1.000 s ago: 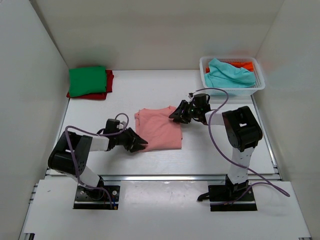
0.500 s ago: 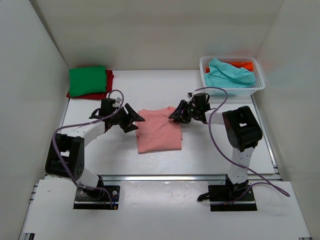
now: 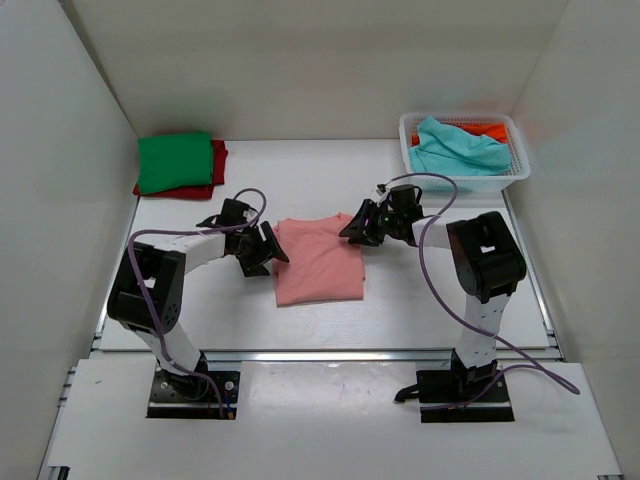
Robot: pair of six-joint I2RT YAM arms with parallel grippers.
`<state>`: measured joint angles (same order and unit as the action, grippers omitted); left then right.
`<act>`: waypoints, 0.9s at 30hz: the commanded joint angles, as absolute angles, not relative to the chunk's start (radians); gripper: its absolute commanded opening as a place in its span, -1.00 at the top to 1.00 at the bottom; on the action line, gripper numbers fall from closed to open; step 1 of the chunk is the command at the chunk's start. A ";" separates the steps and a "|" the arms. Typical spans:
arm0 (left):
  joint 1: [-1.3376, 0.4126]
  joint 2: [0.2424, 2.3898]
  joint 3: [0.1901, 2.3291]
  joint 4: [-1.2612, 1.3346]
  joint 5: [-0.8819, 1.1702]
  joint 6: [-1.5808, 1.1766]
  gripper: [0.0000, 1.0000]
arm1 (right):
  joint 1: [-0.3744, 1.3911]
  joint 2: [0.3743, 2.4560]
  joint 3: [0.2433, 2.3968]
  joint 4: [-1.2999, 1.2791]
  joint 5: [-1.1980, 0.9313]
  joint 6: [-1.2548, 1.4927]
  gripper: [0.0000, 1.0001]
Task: Fold and stack the t-shirts
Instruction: Smooth out wrinkles on the folded tshirt, then put the neatly folded tshirt into the corner of the board with the left arm
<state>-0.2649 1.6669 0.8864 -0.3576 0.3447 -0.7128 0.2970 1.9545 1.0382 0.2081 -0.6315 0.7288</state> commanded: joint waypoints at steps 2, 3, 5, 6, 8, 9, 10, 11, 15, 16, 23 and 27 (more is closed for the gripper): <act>-0.313 1.729 0.893 -0.347 0.290 -0.690 -0.58 | 0.278 1.930 1.068 0.206 -0.629 0.700 0.15; -0.319 1.735 0.899 -0.338 0.288 -0.693 -0.57 | 0.285 1.933 1.062 0.218 -0.632 0.703 0.15; -0.333 1.756 0.907 -0.318 0.304 -0.698 -0.57 | 0.278 1.934 1.068 0.216 -0.635 0.698 0.15; -0.342 1.773 0.907 -0.298 0.308 -0.701 -0.57 | 0.278 1.936 1.066 0.221 -0.629 0.703 0.15; -0.348 1.798 0.891 -0.214 0.362 -0.724 -0.57 | 0.285 1.940 1.071 0.222 -0.640 0.698 0.15; -0.348 1.818 0.872 -0.139 0.386 -0.744 -0.53 | 0.281 1.942 1.068 0.225 -0.641 0.698 0.14; -0.347 1.834 0.850 -0.080 0.429 -0.777 -0.52 | 0.278 1.939 1.069 0.230 -0.652 0.693 0.14; -0.345 1.844 0.830 -0.055 0.446 -0.790 -0.43 | 0.281 1.937 1.068 0.226 -0.652 0.692 0.15; -0.338 1.882 0.885 -0.052 0.466 -0.793 1.00 | 0.265 1.869 1.057 0.221 -0.675 0.690 0.13; -0.336 1.884 0.896 -0.072 0.457 -0.775 1.00 | 0.261 1.844 1.046 0.227 -0.667 0.684 0.12; -0.247 1.839 1.086 -0.245 0.364 -0.648 1.00 | 0.105 1.452 0.864 0.166 -0.614 0.696 0.07; -0.187 1.908 1.344 -0.418 0.234 -0.532 1.00 | 0.035 1.269 0.838 0.008 -0.574 0.594 0.06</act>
